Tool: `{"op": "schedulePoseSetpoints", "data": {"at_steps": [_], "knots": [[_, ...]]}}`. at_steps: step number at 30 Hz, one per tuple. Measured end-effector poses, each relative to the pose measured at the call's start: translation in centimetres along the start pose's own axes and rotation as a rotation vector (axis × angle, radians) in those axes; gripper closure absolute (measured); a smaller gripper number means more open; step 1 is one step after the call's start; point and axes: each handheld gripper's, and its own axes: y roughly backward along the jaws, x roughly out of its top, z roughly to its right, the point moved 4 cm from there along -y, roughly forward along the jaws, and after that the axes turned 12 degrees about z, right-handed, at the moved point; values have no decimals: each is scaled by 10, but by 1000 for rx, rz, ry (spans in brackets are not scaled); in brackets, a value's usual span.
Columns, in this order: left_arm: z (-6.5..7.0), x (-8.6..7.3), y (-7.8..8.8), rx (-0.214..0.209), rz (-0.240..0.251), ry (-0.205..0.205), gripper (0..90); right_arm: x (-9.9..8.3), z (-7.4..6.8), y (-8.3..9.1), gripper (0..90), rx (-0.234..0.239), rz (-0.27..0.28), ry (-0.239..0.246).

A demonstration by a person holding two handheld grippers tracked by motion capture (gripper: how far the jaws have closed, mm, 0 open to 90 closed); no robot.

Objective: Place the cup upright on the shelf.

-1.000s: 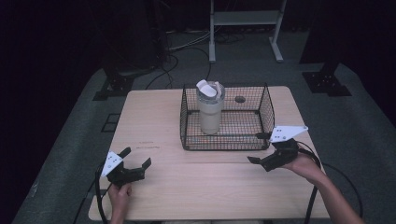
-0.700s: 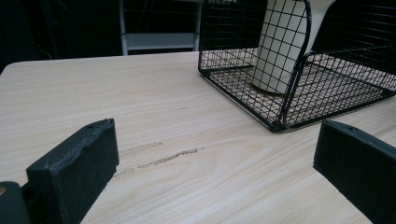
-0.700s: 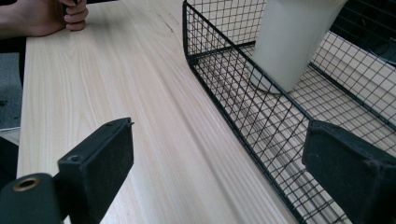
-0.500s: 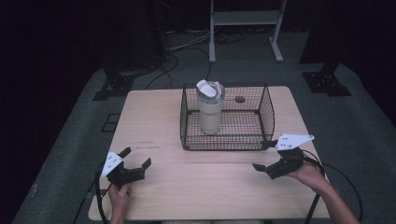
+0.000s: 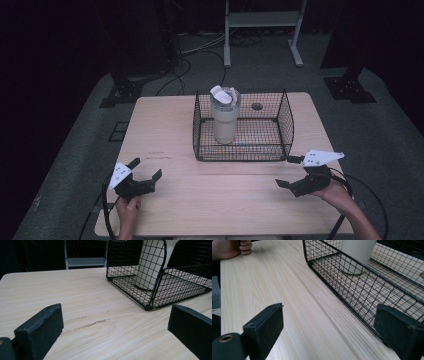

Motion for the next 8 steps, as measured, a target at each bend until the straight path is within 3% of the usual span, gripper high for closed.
{"op": "schedulePoseSetpoints", "data": {"at_steps": [4,8], "knots": [[0,0,0,2,-2,2,0,-8,-2,1,84,-40,-16,-14],[-1,0,-1,9,-6,6,0,-13,-6,4,83,-84,10,-23]]}}
